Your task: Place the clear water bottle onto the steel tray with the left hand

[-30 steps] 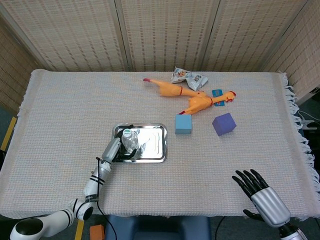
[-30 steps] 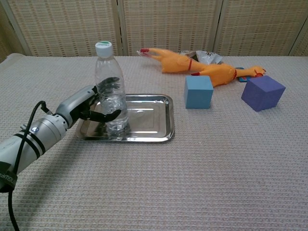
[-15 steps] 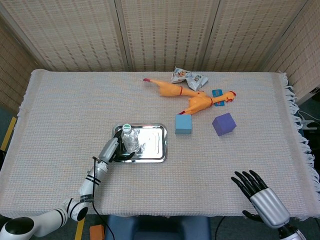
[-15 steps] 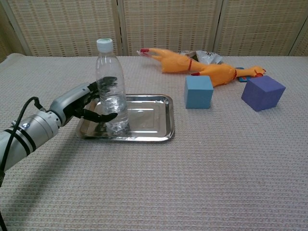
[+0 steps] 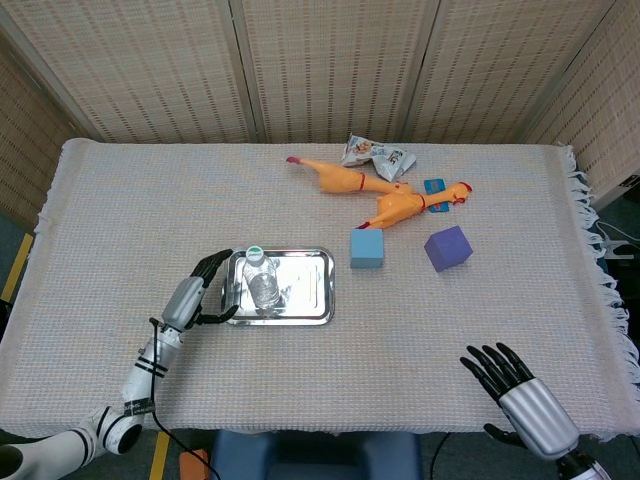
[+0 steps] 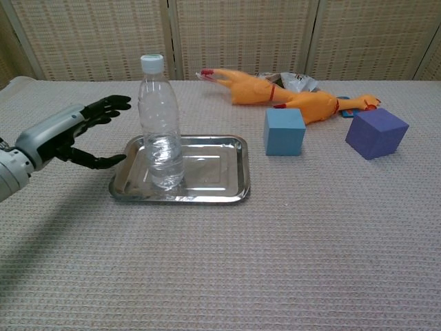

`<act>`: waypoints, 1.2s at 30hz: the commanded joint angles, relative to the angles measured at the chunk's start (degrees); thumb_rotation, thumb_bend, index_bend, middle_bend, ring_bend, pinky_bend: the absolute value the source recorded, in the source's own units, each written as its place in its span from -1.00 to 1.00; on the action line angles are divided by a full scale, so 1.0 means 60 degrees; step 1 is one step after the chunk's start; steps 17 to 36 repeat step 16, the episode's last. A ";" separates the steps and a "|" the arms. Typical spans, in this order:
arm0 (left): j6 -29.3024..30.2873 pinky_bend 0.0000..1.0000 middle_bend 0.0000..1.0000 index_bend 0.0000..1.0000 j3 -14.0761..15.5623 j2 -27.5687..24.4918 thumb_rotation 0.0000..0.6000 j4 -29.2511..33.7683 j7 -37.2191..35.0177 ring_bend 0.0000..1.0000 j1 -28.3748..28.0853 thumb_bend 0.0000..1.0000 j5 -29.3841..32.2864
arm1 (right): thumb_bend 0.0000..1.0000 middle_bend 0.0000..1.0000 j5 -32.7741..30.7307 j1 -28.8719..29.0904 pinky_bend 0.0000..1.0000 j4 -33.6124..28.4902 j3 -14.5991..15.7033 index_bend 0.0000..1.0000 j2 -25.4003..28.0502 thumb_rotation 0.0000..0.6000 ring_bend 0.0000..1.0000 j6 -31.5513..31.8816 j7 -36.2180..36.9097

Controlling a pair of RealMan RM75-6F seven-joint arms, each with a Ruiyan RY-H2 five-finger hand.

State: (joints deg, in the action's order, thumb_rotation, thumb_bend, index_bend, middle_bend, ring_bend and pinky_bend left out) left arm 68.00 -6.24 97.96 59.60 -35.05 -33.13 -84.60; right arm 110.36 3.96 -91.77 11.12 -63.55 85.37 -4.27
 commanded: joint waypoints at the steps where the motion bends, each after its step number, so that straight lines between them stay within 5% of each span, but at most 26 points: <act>1: 0.0882 -1.00 -1.00 -1.00 0.0439 -0.0955 1.00 0.0619 0.0526 -1.00 0.0718 -0.40 -0.0343 | -1.00 -1.00 0.0031 -0.0003 -1.00 -0.0014 0.0028 -1.00 0.0005 1.00 -1.00 -0.0009 -0.0018; 7: 0.3023 -1.00 -1.00 -1.00 0.1692 -0.2348 1.00 0.0903 0.4196 -1.00 0.2648 -0.33 -0.0973 | -1.00 -1.00 -0.0102 -0.0046 -1.00 -0.0010 -0.0074 -1.00 -0.0015 1.00 -1.00 0.0097 -0.0013; 12: 0.4017 -1.00 -1.00 -1.00 0.1854 -0.3195 1.00 0.1986 0.5784 -1.00 0.3900 -0.33 -0.0479 | -1.00 -1.00 -0.0556 -0.0051 -1.00 -0.0085 -0.0328 -1.00 -0.0159 1.00 -1.00 -0.0054 -0.0288; 16: 0.4158 -1.00 -1.00 -1.00 0.1714 -0.3614 1.00 0.2667 0.5790 -1.00 0.4049 -0.32 -0.0477 | -1.00 -1.00 -0.0509 -0.0012 -1.00 -0.0126 -0.0303 -1.00 -0.0209 1.00 -1.00 -0.0171 -0.0403; 36: 0.4158 -1.00 -1.00 -1.00 0.1714 -0.3614 1.00 0.2667 0.5790 -1.00 0.4049 -0.32 -0.0477 | -1.00 -1.00 -0.0509 -0.0012 -1.00 -0.0126 -0.0303 -1.00 -0.0209 1.00 -1.00 -0.0171 -0.0403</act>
